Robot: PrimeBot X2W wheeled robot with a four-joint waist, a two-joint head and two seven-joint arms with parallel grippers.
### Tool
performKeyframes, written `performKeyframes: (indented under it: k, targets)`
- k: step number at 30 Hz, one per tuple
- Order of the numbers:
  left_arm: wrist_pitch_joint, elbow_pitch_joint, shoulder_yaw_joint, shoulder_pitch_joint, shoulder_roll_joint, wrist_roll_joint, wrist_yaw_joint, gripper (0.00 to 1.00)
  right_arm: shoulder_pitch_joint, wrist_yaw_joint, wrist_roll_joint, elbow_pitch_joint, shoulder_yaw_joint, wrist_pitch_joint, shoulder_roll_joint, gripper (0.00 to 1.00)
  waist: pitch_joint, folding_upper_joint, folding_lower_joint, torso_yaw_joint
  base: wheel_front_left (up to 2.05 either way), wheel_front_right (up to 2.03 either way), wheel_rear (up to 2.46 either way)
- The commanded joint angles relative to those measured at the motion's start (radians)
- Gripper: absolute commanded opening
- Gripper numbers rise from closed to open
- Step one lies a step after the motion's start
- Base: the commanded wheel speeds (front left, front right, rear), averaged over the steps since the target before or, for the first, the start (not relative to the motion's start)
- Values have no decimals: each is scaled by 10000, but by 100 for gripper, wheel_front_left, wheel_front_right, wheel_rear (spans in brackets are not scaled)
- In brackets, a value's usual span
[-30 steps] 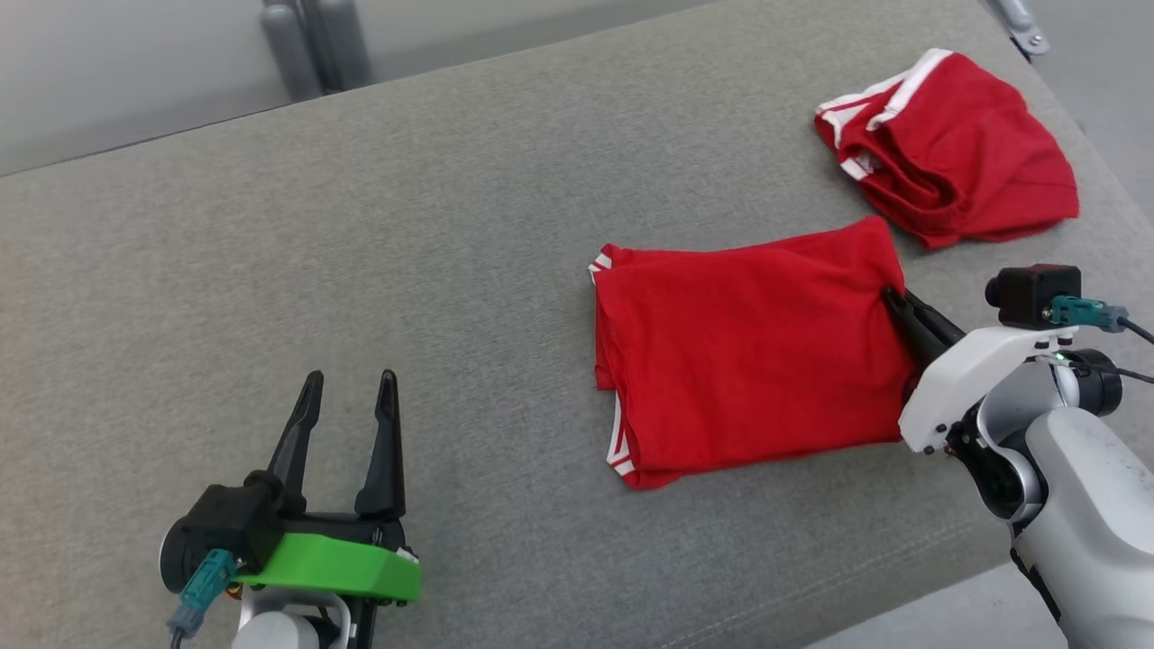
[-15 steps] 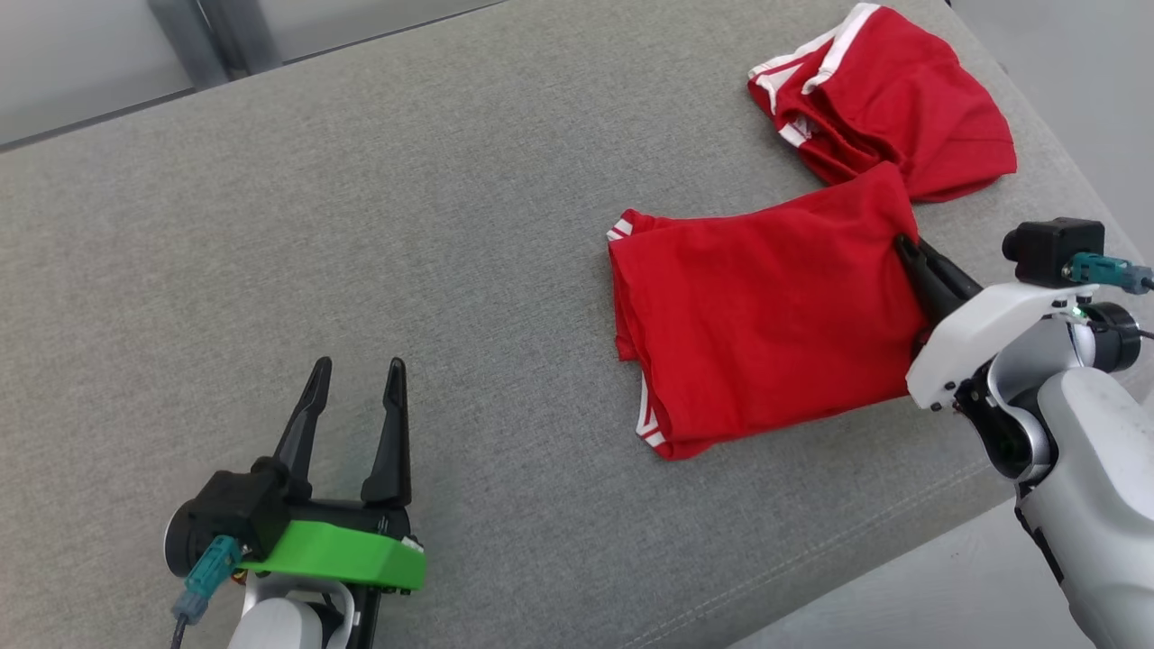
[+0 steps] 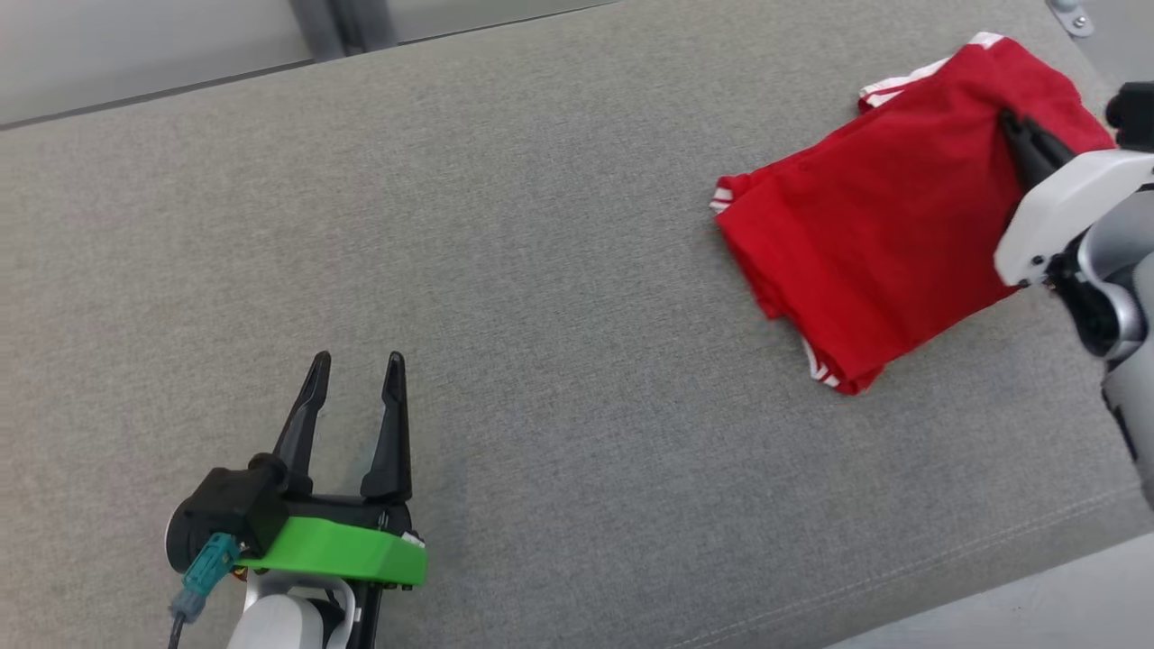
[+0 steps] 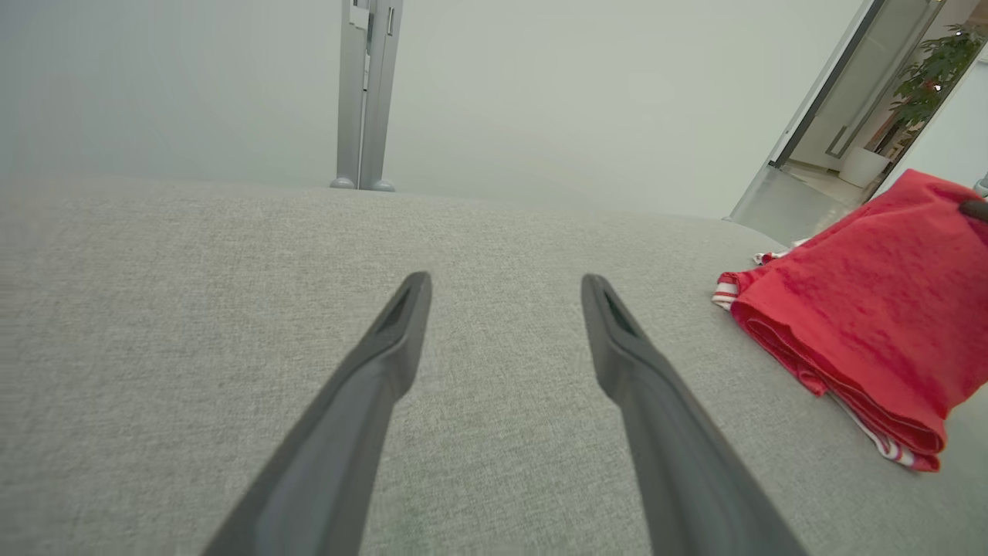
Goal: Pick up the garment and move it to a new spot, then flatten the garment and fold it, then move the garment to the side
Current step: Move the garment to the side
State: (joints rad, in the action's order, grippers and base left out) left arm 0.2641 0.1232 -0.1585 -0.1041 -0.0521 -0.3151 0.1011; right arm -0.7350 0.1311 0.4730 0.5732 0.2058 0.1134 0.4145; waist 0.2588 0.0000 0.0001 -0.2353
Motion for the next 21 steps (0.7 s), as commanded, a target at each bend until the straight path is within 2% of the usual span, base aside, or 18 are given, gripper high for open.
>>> performKeyframes:
  k: [1, 6, 15, 21]
  targets:
    - [-4, 16, -11, -139, -14, -53, -1, 100, -148, -7, -168, 157, -194, 1, 264, 0, 6, 0, -1, 418, 0, 0, 0]
    - [-4, 2, -14, -126, -4, -61, 7, 100, -471, -7, -452, 790, -777, -42, 819, 0, 29, 0, -1, 826, 0, 0, 0]
    - [-4, -46, -47, -79, 1, 85, 72, 100, -1231, -7, -1149, 1960, -1806, -534, 859, 0, 277, 0, -1, 1178, 0, 0, 0]
    - [-4, -72, -113, -134, 0, 210, 116, 100, -1747, -7, -1775, 2639, -2442, -703, 1269, 0, 502, 0, -1, 1386, 0, 0, 0]
